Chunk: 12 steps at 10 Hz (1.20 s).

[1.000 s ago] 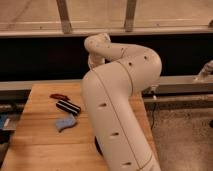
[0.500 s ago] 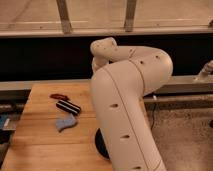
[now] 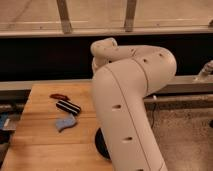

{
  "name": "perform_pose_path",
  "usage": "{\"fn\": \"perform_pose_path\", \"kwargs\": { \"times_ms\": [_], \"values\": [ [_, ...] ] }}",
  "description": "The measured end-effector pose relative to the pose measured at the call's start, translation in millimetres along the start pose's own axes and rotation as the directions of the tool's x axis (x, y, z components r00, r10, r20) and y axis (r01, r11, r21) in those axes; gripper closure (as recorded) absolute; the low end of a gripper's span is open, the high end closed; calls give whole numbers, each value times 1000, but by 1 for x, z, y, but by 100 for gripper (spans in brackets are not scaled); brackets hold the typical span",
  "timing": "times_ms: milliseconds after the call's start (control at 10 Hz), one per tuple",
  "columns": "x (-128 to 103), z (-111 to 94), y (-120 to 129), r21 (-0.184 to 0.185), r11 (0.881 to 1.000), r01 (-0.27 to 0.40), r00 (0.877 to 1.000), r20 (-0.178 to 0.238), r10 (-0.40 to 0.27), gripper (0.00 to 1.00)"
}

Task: Stand the bottle upright

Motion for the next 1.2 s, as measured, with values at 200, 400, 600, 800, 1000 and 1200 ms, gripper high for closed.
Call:
{"fn": "perform_pose_path", "kwargs": {
  "times_ms": [200, 400, 600, 800, 1000, 1200],
  "values": [
    [-1, 1, -1, 17, 1000, 3, 1000, 3, -3, 100],
    [-5, 0, 3, 28, 1000, 7, 1000, 11, -8, 100],
    [-8, -2, 0, 40, 999, 4, 1000, 17, -5, 100],
    [-11, -3, -2, 40, 999, -3, 1000, 29, 2, 100],
    [-11, -5, -7, 24, 1000, -17, 997, 76, 15, 100],
    [-10, -3, -14, 9, 1000, -29, 992, 119, 28, 100]
  ]
}}
